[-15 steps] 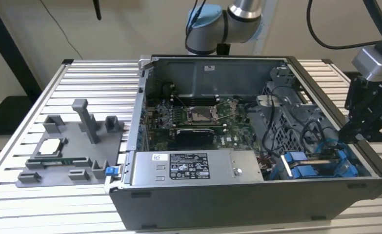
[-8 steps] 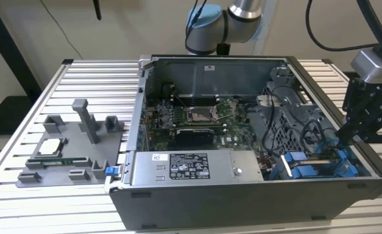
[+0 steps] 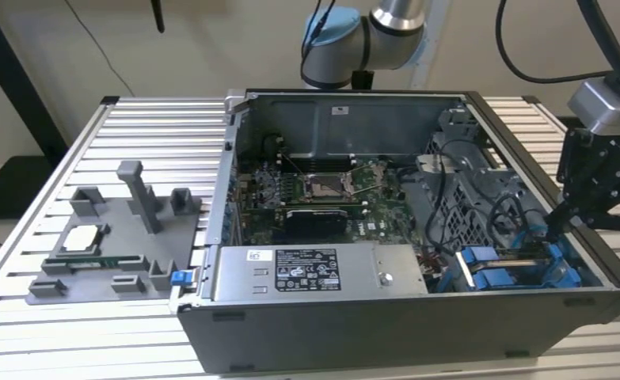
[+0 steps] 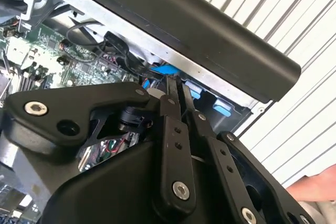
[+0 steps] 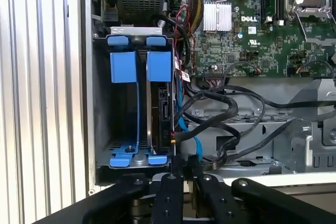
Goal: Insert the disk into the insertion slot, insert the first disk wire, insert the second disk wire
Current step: 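Insert the second disk wire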
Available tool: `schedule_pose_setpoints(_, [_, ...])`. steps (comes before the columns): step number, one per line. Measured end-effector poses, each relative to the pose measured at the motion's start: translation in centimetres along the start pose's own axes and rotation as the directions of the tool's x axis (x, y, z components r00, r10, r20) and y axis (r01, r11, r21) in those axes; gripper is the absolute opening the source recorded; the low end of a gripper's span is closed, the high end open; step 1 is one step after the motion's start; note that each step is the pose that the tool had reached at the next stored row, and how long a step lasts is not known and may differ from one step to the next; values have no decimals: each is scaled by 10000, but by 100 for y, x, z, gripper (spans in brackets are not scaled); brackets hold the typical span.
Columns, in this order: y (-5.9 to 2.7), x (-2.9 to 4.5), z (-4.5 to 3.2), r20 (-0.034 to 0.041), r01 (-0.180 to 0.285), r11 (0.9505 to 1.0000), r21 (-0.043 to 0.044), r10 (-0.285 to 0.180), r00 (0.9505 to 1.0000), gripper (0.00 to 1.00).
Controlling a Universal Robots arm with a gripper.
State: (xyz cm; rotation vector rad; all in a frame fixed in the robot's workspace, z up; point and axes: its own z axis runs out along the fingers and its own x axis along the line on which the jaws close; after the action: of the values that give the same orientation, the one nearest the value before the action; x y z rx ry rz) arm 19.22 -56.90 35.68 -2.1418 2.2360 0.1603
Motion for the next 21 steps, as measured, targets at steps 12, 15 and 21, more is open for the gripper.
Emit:
schedule_pose_setpoints(12, [286,-22,-328,315,14,10000,-14,-13,9995,0])
schedule_pose_setpoints(15, [419,-17,-331,384,15,10000,-17,-14,9993,0])
schedule_pose_setpoints(21, [692,39,-320,437,19,10000,-19,-18,9990,0])
